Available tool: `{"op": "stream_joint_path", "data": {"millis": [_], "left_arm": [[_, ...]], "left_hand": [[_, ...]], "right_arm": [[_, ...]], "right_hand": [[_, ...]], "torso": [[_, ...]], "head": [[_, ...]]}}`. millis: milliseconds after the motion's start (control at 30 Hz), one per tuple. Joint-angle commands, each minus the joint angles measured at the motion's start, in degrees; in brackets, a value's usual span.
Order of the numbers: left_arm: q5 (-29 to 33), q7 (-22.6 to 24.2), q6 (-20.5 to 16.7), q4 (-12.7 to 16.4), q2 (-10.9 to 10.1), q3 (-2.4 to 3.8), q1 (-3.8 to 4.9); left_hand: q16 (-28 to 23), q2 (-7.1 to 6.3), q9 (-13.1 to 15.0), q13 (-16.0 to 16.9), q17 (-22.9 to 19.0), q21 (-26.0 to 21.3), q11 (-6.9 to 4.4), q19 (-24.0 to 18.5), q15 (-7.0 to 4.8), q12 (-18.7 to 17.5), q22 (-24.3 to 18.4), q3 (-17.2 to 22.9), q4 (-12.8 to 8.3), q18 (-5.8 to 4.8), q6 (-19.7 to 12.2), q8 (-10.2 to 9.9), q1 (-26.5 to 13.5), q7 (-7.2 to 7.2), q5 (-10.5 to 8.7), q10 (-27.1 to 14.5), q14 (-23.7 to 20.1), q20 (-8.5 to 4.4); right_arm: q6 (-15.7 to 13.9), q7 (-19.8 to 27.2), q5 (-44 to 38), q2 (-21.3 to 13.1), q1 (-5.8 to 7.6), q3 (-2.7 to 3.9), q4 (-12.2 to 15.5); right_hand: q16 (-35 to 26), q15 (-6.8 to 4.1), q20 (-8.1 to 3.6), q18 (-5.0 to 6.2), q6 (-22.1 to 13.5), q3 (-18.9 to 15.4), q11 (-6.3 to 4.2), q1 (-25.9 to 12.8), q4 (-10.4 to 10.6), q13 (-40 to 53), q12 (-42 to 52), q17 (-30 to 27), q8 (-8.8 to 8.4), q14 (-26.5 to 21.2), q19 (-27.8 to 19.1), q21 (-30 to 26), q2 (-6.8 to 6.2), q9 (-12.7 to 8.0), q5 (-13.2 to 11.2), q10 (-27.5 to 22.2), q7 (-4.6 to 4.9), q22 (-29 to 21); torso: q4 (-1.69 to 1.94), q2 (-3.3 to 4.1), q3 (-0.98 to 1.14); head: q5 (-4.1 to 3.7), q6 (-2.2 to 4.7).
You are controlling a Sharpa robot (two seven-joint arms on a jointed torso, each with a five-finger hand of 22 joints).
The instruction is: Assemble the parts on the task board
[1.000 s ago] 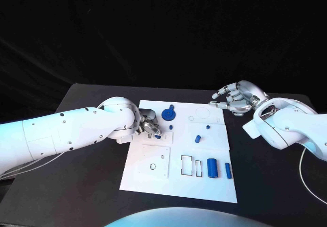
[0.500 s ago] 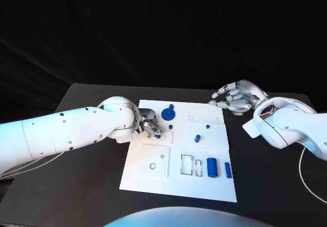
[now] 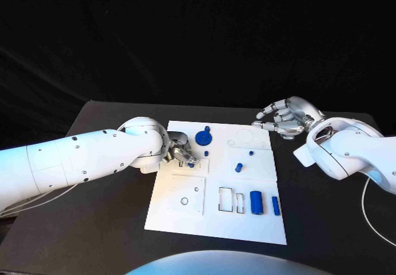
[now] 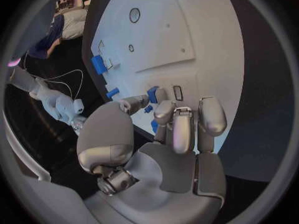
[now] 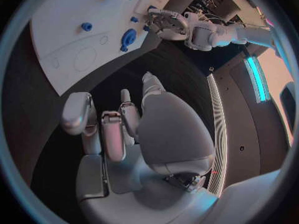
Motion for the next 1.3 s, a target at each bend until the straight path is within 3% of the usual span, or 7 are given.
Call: {"op": "stream_joint_path", "data": {"millis": [33, 600, 833, 933, 1067, 1200, 1300], "left_arm": [[0.5, 0.1, 1.2, 0.0, 0.2, -0.09, -0.12], [0.5, 0.2, 0.3, 1.1, -0.6, 0.31, -0.14], [1.6, 0.2, -0.8, 2.8, -1.9, 2.37, 0.06], [2.5, 0.2, -0.9, 3.1, -2.4, 3.25, 0.59], [4.1, 0.1, 0.0, 2.5, -3.0, 4.2, 2.32], [4.7, 0.0, 1.3, 1.0, -3.4, 4.63, 4.09], [4.4, -0.1, 2.8, -1.6, -2.9, 4.77, 5.21]], "left_hand": [[0.2, 0.08, -0.1, -0.1, 2.6, -0.3, 0.12, 0.4, -0.37, 0.2, 0.0, -0.9, 0.3, -0.93, 0.3, -0.2, -0.3, 0.21, -0.17, 0.1, 2.9, -0.11], [0.2, 0.1, -0.3, -0.3, 2.7, -0.3, 0.13, 0.5, -0.37, 0.1, 0.1, -3.4, 1.4, -0.94, 0.3, -0.2, 0.3, 0.2, -0.13, 0.0, 2.9, -0.11], [0.1, 0.3, -0.4, -1.3, 2.6, -0.4, 0.17, 0.4, -0.37, -0.4, -0.1, -4.2, 1.5, -0.91, -0.1, -0.4, 1.4, 0.26, 0.08, -0.6, 2.9, -0.09], [0.1, 0.32, -0.5, -2.3, 2.5, -0.7, 0.28, 0.0, -0.28, -1.0, -0.6, -4.7, 1.7, -0.8, -0.5, -0.6, 2.2, 0.4, 0.18, -1.2, 2.9, -0.05], [0.1, 0.81, -1.6, -6.6, 2.4, -1.2, 1.18, -0.6, 0.45, -3.4, -1.4, -5.9, 3.1, -0.66, -2.5, -2.6, 4.1, 1.45, 0.34, -4.0, 2.8, 0.36], [0.1, 0.83, -2.9, -7.7, 2.4, -1.4, 1.88, -0.9, 1.04, -3.9, -1.8, -6.8, 3.6, -0.58, -3.4, -4.8, 4.9, 2.28, 0.29, -4.7, 2.8, 0.79], [0.0, 0.9, -3.6, -8.4, 2.3, -1.6, 2.24, -1.1, 1.36, -4.1, -2.1, -7.4, 3.6, -0.53, -3.7, -5.8, 5.0, 2.68, 0.28, -5.1, 2.8, 1.04]], "right_arm": [[0.5, 0.3, -0.5, 0.0, -0.03, 0.0, 0.0], [0.3, 0.4, -0.3, -0.1, -0.05, 0.0, 0.0], [0.1, 0.6, -0.2, -0.1, -0.13, 0.0, -0.4], [0.1, 0.6, -0.2, 0.0, -0.16, 0.0, -0.6], [0.1, 0.6, -0.1, 0.0, -0.21, 0.0, -1.0], [0.1, 0.6, 0.0, 0.1, -0.26, 0.0, -1.1], [0.1, 0.6, 0.0, 0.2, -0.29, 0.0, -1.2]], "right_hand": [[-0.4, 0.45, -0.08, 0.58, -0.5, -0.3, 0.13, -0.5, 0.1, 0.0, -0.2, 4.2, 0.33, 3.7, -0.4, -0.3, 0.07, -0.1, -0.1, -0.4, 0.0, -0.1], [-0.4, 0.45, -0.08, 0.57, -0.6, -0.6, 0.13, -1.1, 0.1, 0.0, -0.1, 4.3, 0.42, 3.7, -0.3, -0.3, 0.1, -0.1, -0.1, -0.3, -0.01, 0.0], [-0.4, 0.45, -0.08, 0.57, -0.6, -0.6, 0.13, -1.1, 0.1, 0.0, -0.1, 4.3, 0.42, 3.7, -0.3, -0.3, 0.1, -0.1, -0.1, -0.3, -0.01, 0.0], [-0.4, 0.45, -0.08, 0.57, -0.6, -0.6, 0.13, -1.1, 0.1, 0.0, -0.1, 4.3, 0.42, 3.7, -0.3, -0.3, 0.1, -0.1, -0.1, -0.3, -0.01, 0.0], [-0.4, 0.45, -0.08, 0.57, -0.6, -0.6, 0.13, -1.1, 0.1, 0.0, -0.1, 4.3, 0.42, 3.7, -0.3, -0.3, 0.1, -0.1, -0.1, -0.3, -0.01, 0.0], [-0.4, 0.45, -0.08, 0.57, -0.6, -0.6, 0.13, -1.1, 0.1, 0.0, -0.1, 4.3, 0.42, 3.7, -0.3, -0.3, 0.1, -0.1, -0.1, -0.3, -0.01, 0.0], [-0.4, 0.45, -0.08, 0.57, -0.6, -0.6, 0.13, -1.1, 0.1, 0.0, -0.1, 4.3, 0.42, 3.7, -0.3, -0.3, 0.1, -0.1, -0.1, -0.3, -0.01, 0.0]], "torso": [[-0.01, -0.03, -0.02], [-0.02, -0.04, -0.07], [0.0, -0.15, -0.04], [0.0, -0.12, -0.05], [-0.07, -0.13, -0.04], [0.01, -0.16, 0.07], [0.12, -0.06, -0.01]], "head": [[0.02, 0.0], [0.16, 0.49], [0.02, 0.98], [-0.04, 1.3], [-0.02, 1.51], [-0.09, 1.58], [-0.06, 1.68]]}}
